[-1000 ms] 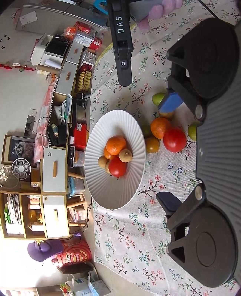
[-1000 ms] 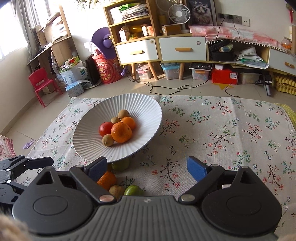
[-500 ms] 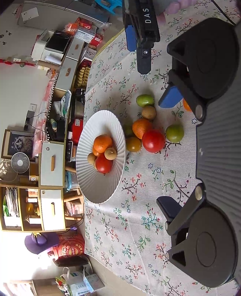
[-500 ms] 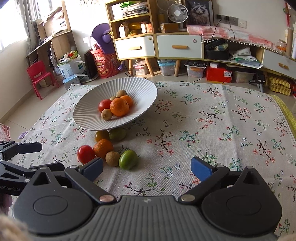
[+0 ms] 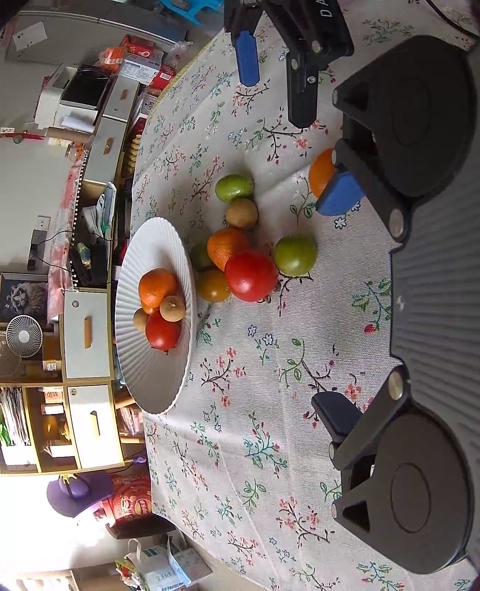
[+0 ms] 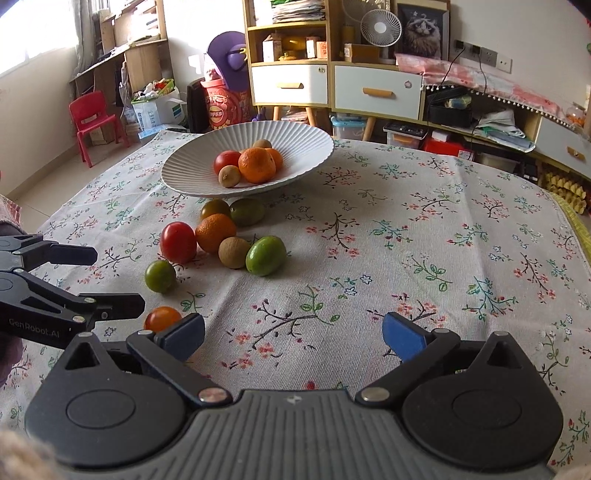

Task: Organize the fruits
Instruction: 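Withdraw both tools from the bowl back toward the fruit pile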

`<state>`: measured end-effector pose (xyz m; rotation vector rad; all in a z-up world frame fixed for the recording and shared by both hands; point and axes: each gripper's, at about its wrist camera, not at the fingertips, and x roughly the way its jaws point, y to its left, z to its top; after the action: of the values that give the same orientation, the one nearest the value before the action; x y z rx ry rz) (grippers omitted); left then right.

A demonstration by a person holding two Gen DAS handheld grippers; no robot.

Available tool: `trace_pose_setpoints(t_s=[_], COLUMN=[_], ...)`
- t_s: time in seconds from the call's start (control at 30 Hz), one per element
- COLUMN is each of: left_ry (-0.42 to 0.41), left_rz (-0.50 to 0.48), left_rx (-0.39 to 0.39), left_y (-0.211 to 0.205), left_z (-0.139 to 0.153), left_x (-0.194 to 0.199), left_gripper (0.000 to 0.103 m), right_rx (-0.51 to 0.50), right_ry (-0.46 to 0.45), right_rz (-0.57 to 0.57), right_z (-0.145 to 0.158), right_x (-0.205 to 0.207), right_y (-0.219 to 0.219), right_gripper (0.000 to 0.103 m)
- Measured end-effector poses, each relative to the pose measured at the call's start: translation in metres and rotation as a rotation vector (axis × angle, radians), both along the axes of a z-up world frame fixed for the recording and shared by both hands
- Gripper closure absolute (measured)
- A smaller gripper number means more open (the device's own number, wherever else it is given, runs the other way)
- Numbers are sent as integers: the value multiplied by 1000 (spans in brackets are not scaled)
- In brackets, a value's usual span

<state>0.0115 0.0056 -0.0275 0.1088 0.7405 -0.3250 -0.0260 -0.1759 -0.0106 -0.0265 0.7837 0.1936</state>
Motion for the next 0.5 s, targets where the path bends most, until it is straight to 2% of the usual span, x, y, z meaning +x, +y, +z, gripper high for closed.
trace_pose_setpoints(t_s=[0.23,0.37,0.5], left_ry=[-15,-29,-38], left_rz=[26,21,-8], left_rx=[-3,6,6], left_y=[2,-1,-7], left_z=[-10,-10,-9], left_x=[6,6,6], left_gripper=[6,8,17], right_rx=[-30,-76,-54], right_ry=[9,-22,-39], right_rz=[-2,17,19], right_z=[-15,-21,-24], right_x=[11,19,25], right_y=[4,10,9], right_gripper=[1,0,0])
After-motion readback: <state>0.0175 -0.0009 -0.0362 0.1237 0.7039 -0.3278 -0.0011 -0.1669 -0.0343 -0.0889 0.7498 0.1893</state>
